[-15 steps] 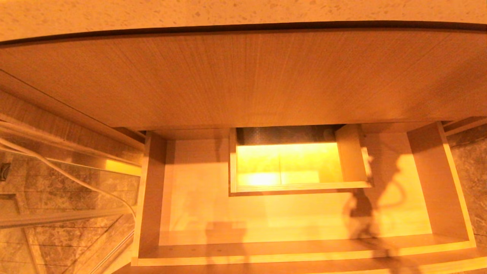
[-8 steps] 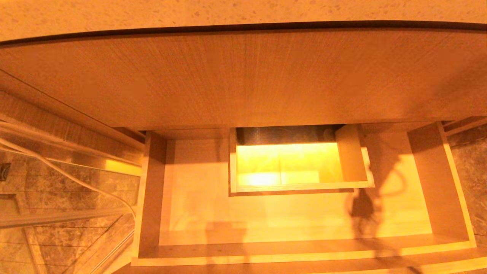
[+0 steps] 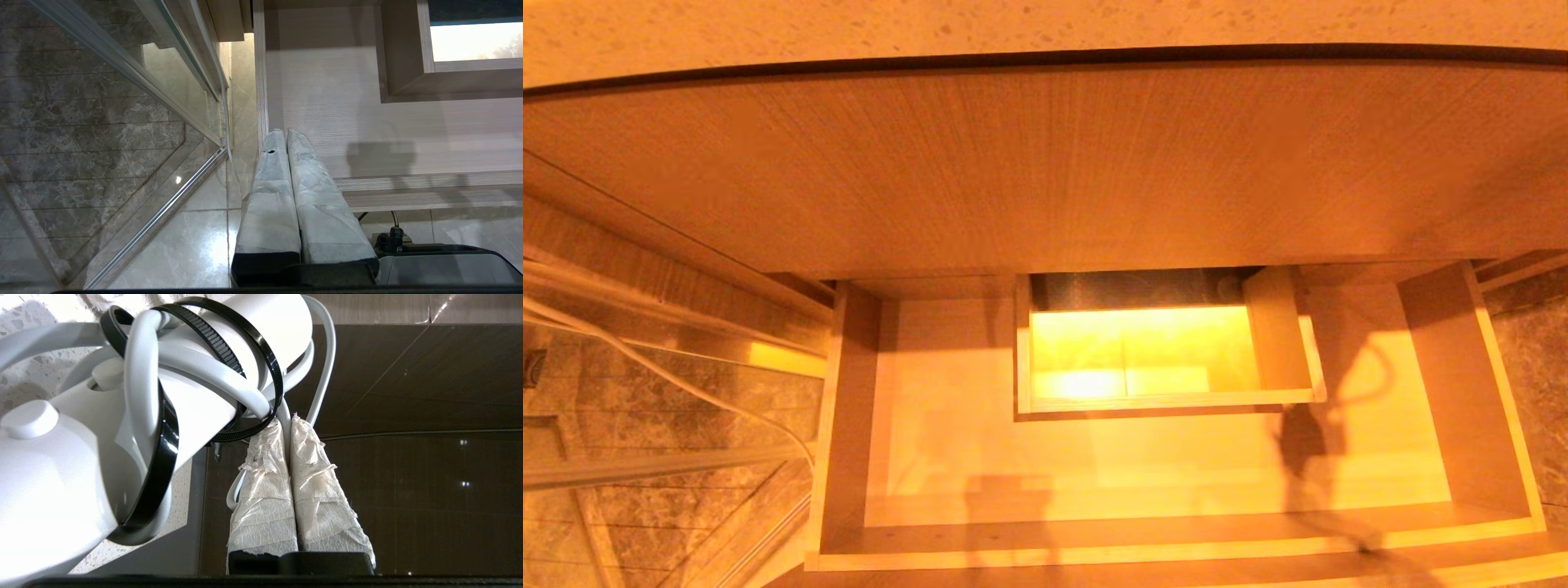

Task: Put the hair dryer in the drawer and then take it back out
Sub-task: Place it on the countertop

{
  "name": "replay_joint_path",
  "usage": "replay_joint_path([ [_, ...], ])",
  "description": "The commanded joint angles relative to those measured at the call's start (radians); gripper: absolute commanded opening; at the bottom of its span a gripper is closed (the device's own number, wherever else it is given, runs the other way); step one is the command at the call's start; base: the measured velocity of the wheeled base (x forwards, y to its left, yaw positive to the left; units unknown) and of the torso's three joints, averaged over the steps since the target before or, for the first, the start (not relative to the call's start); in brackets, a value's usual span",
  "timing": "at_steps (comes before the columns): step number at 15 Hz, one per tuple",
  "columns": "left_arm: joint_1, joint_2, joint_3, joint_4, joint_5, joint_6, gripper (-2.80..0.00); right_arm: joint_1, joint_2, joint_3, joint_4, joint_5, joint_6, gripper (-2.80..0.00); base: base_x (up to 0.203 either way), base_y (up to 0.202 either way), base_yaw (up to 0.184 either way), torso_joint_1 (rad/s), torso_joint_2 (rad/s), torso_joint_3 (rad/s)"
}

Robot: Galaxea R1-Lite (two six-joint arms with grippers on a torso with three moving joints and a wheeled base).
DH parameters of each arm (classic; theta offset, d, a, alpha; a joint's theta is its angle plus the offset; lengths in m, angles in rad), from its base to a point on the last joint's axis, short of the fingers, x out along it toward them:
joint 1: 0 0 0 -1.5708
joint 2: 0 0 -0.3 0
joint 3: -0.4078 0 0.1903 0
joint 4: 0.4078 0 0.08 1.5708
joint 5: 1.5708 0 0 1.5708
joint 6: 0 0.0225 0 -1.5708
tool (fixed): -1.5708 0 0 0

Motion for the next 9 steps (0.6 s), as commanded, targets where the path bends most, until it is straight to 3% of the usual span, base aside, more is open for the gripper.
replay_joint_path([
  [1,0.0,0.0,0.0,-0.001,0.0,0.0,-2.8,0.0,0.011,-0.001,-0.002,-0.005,-0.032,-2.8,0.0,0.0,0.0,0.0,0.0,0.0],
  [9,0.0,0.0,0.0,-0.001,0.0,0.0,-2.8,0.009,0.059,-0.003,-0.049,-0.002,-0.036,-2.8,0.0,0.0,0.0,0.0,0.0,0.0],
])
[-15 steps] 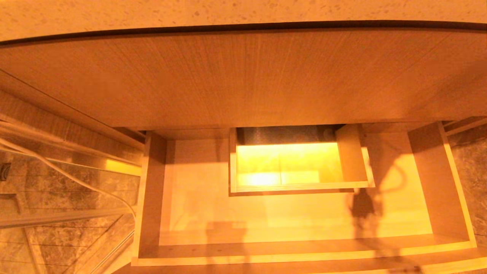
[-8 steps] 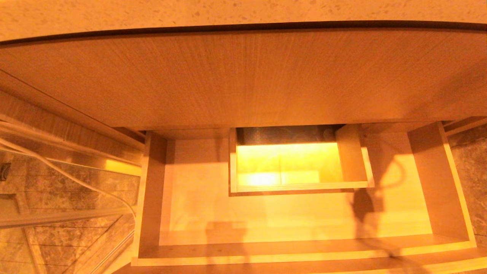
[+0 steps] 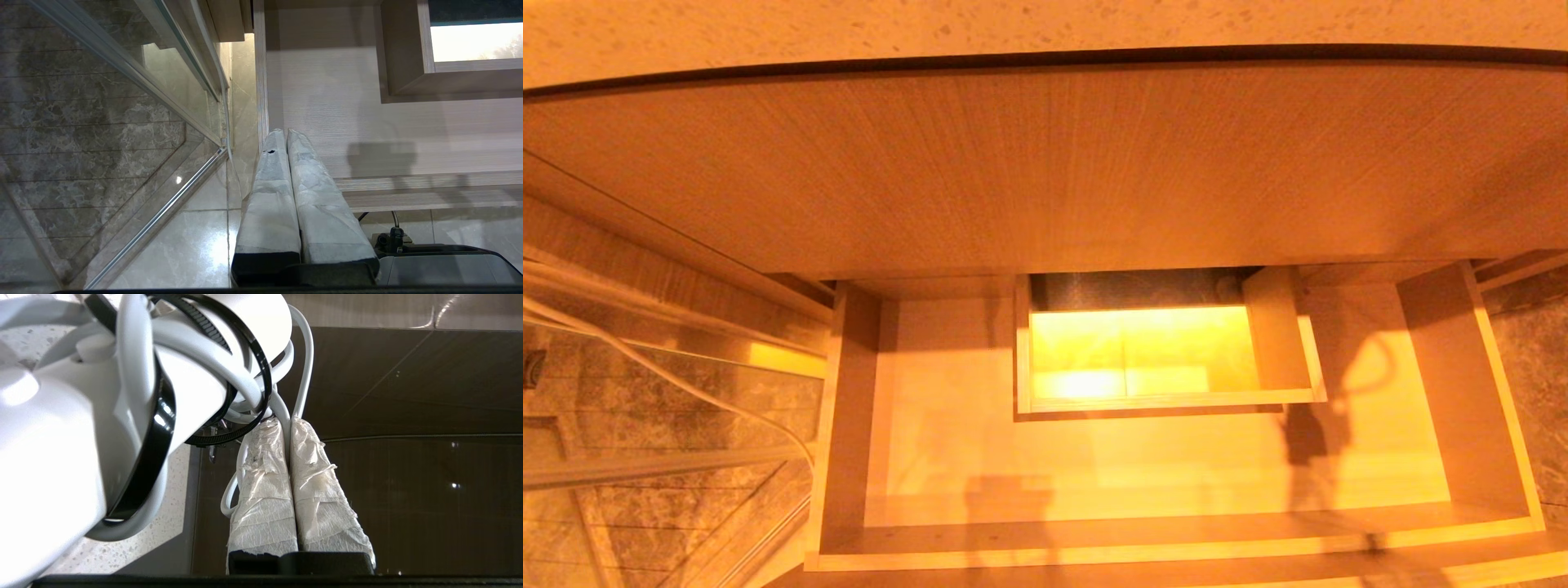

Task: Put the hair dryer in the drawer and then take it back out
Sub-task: Place it on the countertop

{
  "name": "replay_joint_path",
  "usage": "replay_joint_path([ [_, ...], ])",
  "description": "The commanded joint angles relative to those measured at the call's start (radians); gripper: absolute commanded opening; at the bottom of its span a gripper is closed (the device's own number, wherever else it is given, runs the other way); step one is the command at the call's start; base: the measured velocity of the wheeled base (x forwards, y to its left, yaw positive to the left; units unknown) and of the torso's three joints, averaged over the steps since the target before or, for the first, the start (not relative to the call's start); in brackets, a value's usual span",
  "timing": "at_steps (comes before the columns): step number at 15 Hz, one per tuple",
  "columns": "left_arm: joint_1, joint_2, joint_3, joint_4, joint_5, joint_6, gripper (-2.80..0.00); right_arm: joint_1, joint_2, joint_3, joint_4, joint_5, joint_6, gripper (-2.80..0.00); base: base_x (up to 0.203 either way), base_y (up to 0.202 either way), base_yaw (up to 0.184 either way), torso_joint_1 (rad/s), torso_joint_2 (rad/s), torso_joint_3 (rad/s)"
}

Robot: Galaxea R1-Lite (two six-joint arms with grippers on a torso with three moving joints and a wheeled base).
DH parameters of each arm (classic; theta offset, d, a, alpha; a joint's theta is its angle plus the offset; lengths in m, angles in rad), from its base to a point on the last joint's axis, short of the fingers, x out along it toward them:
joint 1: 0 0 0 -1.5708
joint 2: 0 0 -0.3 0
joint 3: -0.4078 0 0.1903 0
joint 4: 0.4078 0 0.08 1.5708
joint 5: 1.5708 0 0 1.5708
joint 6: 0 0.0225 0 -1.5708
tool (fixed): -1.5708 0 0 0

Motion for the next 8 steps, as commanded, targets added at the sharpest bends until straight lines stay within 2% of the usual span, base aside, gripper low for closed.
replay_joint_path([
  [1,0.0,0.0,0.0,0.0,0.0,0.0,-2.8,0.001,0.014,0.0,0.001,-0.002,-0.006,-2.8,0.0,0.0,0.0,0.0,0.0,0.0],
  [8,0.0,0.0,0.0,0.0,0.0,0.0,-2.8,0.001,0.011,0.0,0.01,-0.002,-0.026,-2.8,0.0,0.0,0.0,0.0,0.0,0.0],
])
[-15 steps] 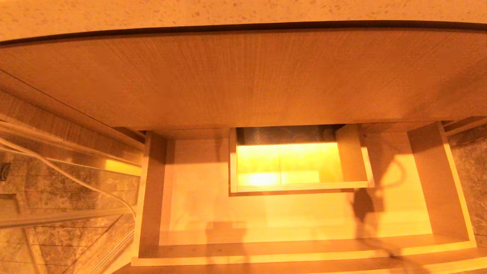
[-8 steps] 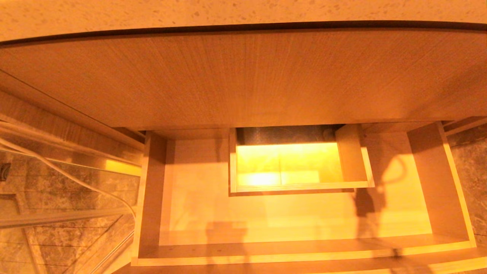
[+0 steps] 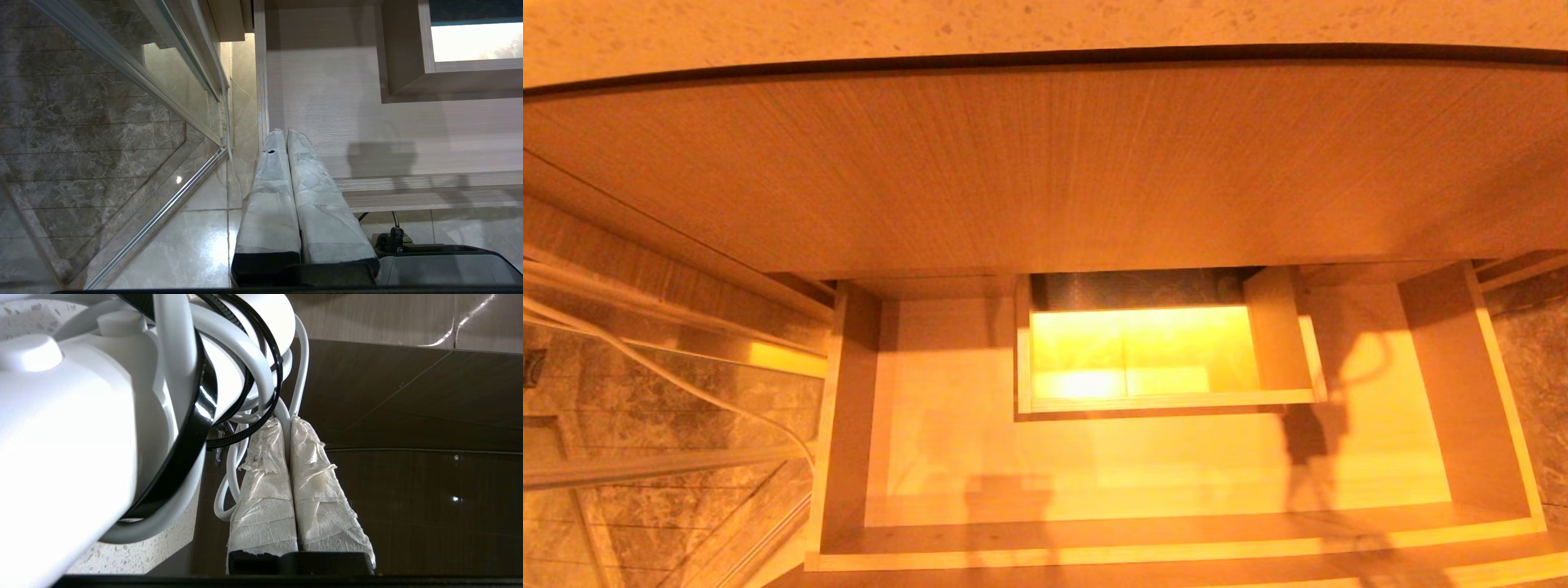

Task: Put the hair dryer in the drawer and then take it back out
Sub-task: Place it on the countertop

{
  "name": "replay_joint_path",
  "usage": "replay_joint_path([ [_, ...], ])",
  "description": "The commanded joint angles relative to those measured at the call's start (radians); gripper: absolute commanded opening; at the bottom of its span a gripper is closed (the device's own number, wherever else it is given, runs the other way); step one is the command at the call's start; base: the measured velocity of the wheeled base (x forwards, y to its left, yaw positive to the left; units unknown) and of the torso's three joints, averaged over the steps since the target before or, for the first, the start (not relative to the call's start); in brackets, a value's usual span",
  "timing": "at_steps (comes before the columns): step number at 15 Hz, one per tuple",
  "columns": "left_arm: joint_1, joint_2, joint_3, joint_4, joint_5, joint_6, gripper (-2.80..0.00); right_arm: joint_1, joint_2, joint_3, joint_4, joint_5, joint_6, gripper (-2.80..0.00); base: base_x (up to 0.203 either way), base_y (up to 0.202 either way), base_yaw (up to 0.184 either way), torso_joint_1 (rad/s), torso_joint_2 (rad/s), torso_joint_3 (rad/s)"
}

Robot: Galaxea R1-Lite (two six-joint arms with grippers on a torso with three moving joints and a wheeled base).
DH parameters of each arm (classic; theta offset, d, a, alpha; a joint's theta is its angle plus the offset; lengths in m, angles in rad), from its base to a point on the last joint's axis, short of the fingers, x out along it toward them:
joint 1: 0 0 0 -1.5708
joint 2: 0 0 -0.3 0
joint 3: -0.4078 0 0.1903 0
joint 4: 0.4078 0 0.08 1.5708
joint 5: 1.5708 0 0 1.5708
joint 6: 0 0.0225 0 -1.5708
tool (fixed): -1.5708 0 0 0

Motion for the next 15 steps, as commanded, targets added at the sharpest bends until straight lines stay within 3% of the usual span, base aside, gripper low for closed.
replay_joint_path([
  [1,0.0,0.0,0.0,0.0,0.0,0.0,-2.8,0.002,-0.002,0.0,0.003,-0.002,-0.007,-2.8,0.0,0.0,0.0,0.0,0.0,0.0],
  [8,0.0,0.0,0.0,0.0,0.0,0.0,-2.8,0.005,0.015,0.001,0.023,-0.004,-0.015,-2.8,0.0,0.0,0.0,0.0,0.0,0.0],
  [9,0.0,0.0,0.0,0.0,0.0,0.0,-2.8,0.004,0.019,0.0,0.015,0.0,-0.017,0.0,0.0,0.0,0.0,0.0,0.0,0.0],
  [15,0.0,0.0,0.0,0.0,0.0,0.0,-2.8,0.005,0.028,0.0,0.01,-0.007,-0.021,0.0,0.0,0.0,0.0,0.0,0.0,0.0],
])
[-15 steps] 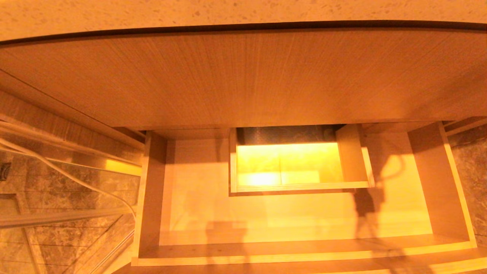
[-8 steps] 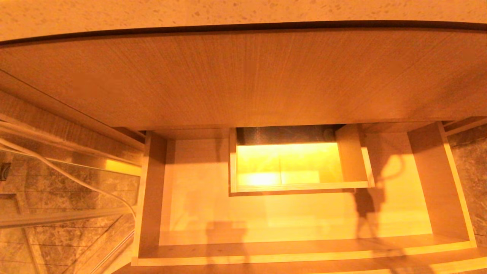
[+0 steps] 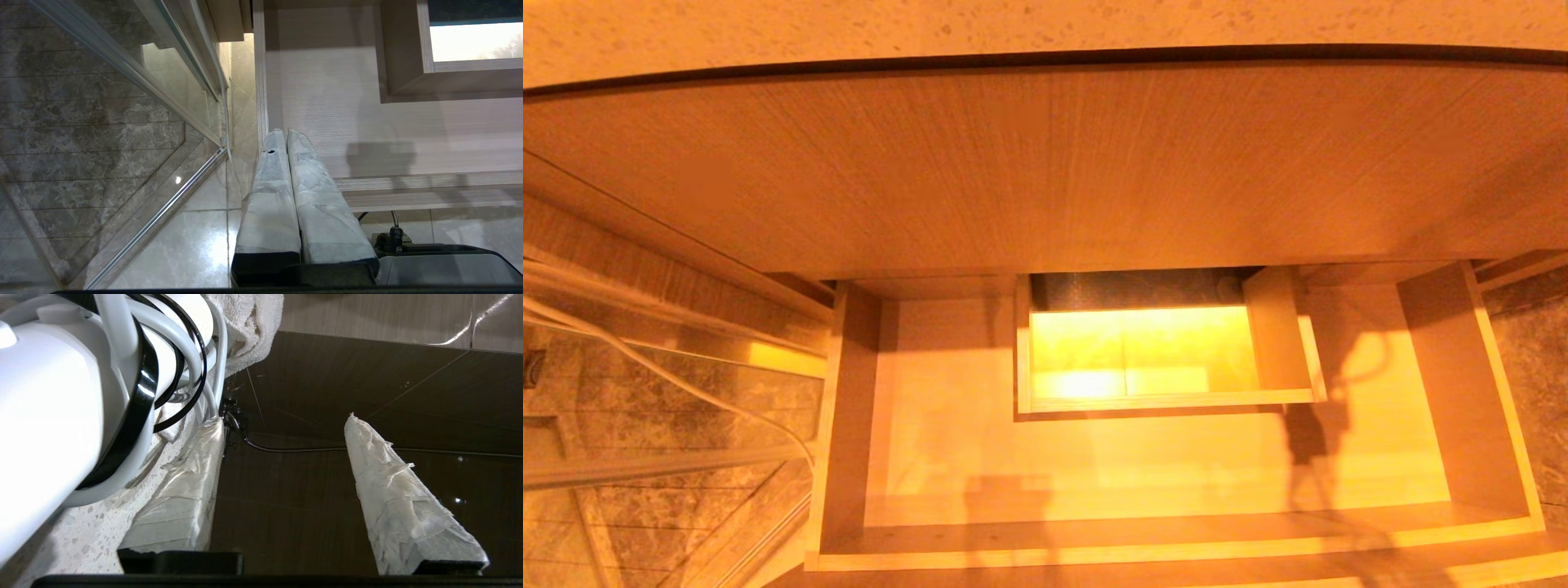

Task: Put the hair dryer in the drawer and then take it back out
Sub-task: Place it on the countertop, then close the drawer

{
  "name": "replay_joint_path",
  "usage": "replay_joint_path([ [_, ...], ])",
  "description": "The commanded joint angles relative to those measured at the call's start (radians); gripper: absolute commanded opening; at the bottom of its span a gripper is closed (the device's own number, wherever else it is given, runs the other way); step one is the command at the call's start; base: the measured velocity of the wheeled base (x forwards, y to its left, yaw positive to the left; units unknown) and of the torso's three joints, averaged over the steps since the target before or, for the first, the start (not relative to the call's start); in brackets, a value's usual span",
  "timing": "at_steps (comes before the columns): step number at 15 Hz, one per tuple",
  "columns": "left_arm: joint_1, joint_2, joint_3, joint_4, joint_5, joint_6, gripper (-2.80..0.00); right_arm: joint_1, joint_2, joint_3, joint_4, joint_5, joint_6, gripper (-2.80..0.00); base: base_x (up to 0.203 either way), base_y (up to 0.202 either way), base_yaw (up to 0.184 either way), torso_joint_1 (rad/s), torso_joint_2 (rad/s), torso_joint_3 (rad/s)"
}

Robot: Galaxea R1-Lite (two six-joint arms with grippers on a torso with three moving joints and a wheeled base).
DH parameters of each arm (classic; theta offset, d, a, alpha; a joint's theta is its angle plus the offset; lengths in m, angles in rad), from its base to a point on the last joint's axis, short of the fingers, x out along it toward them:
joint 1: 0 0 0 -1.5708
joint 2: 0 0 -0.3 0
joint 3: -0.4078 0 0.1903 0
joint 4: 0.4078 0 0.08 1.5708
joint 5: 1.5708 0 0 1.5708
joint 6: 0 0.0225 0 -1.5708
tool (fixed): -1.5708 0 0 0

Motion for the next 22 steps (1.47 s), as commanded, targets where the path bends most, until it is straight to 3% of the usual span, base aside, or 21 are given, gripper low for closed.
replay_joint_path([
  [1,0.0,0.0,0.0,-0.001,0.0,0.0,-2.8,0.0,-0.002,-0.001,-0.004,-0.001,-0.006,0.0,0.0,0.0,0.0,0.0,0.0,0.0],
  [6,0.0,0.0,0.0,-0.001,0.0,0.0,-2.8,0.0,-0.097,0.017,-0.005,0.009,-0.016,0.0,0.0,0.0,0.0,0.0,0.0,0.0],
  [7,0.0,0.0,0.0,-0.001,0.0,0.0,-2.8,0.0,-0.128,0.03,0.005,0.013,-0.017,-1.56,0.0,0.0,0.0,0.0,0.0,0.0],
  [8,0.0,0.0,0.0,-0.001,0.0,0.0,-2.8,0.0,-0.16,0.043,0.019,0.019,-0.021,-2.8,0.0,0.0,0.0,0.0,0.0,0.0],
  [11,0.0,0.0,0.0,-0.001,0.0,0.0,-2.8,-0.001,-0.258,0.096,0.038,0.028,-0.026,-2.8,0.0,0.0,0.0,0.0,0.0,0.0],
  [15,0.0,0.0,0.0,-0.001,0.0,0.0,-2.8,-0.006,-0.428,0.271,0.075,0.014,-0.027,-2.8,0.0,0.0,0.0,0.0,0.0,0.0],
  [18,0.0,0.0,0.0,-0.001,0.0,0.0,-2.8,-0.025,-0.526,0.346,0.367,-0.052,-0.024,-2.8,0.0,0.0,0.0,0.0,0.0,0.0],
  [22,0.0,0.0,0.0,-0.001,0.0,0.0,-2.8,-0.126,-0.621,0.482,0.809,-0.231,-0.011,-2.8,0.0,0.0,0.0,0.0,0.0,0.0],
])
